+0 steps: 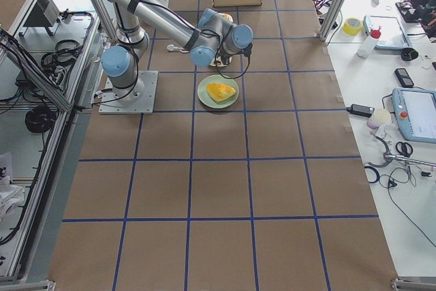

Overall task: Press toaster with right arm
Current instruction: 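Push the toaster lever down with the right gripper, then hold the toaster lever pressed down with the right gripper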

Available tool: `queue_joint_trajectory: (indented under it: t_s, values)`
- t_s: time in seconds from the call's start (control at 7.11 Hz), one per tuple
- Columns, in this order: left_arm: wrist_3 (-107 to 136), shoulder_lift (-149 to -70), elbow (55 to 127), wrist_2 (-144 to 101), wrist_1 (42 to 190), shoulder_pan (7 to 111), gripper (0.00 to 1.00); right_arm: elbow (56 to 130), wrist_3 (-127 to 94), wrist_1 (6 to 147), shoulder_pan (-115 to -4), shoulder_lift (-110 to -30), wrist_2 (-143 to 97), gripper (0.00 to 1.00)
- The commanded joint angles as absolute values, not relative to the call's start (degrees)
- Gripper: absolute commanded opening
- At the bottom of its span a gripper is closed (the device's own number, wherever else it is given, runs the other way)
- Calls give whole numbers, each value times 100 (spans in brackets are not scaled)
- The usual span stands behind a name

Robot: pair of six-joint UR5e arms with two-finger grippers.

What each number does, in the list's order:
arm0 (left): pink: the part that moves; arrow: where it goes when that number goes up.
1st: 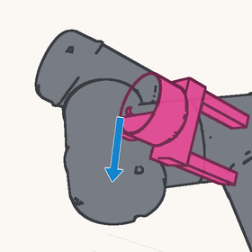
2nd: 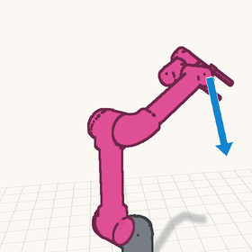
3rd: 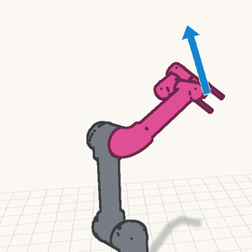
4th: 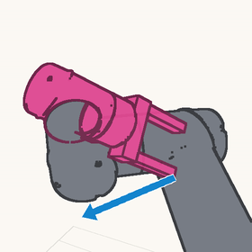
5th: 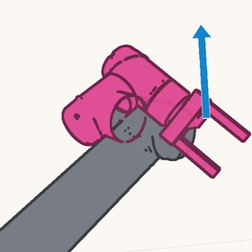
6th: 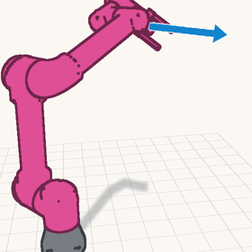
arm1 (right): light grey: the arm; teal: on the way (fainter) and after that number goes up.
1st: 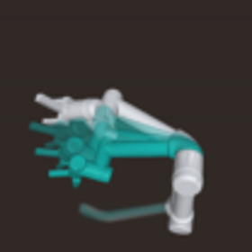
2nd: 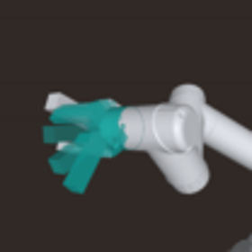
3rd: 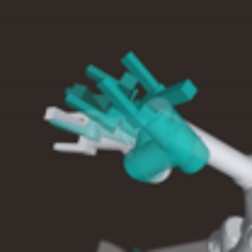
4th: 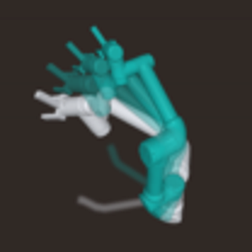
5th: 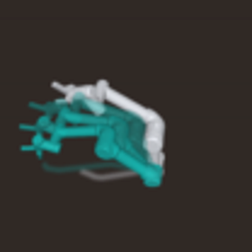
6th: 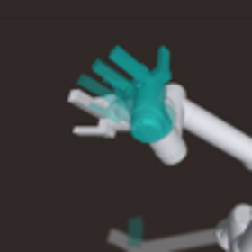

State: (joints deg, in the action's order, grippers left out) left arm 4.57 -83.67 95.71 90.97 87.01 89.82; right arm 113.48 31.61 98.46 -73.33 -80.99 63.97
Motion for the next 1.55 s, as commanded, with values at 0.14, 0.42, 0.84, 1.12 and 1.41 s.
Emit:
queue_joint_trajectory:
  t_s: [0.14, 0.42, 0.84, 1.12, 1.41]
  values:
    - [457, -8367, 9571, 9097, 8701, 8982, 100, 11452, 3155, 10020, -7321, -8077, 6407, 0]
    - [457, -8367, 9571, 9097, 8701, 8982, 100, 11461, 3173, 10020, -7321, -8068, 6398, 0]
    - [457, -8367, 9571, 9097, 8701, 8982, 100, 11505, 3173, 10090, -7321, -8060, 6407, 0]
    - [457, -8367, 9571, 9097, 8701, 8982, 100, 11531, 3173, 10186, -7321, -8060, 6407, 0]
    - [457, -8367, 9571, 9097, 8701, 8982, 100, 11628, 3147, 10353, -7321, -8051, 6407, 0]
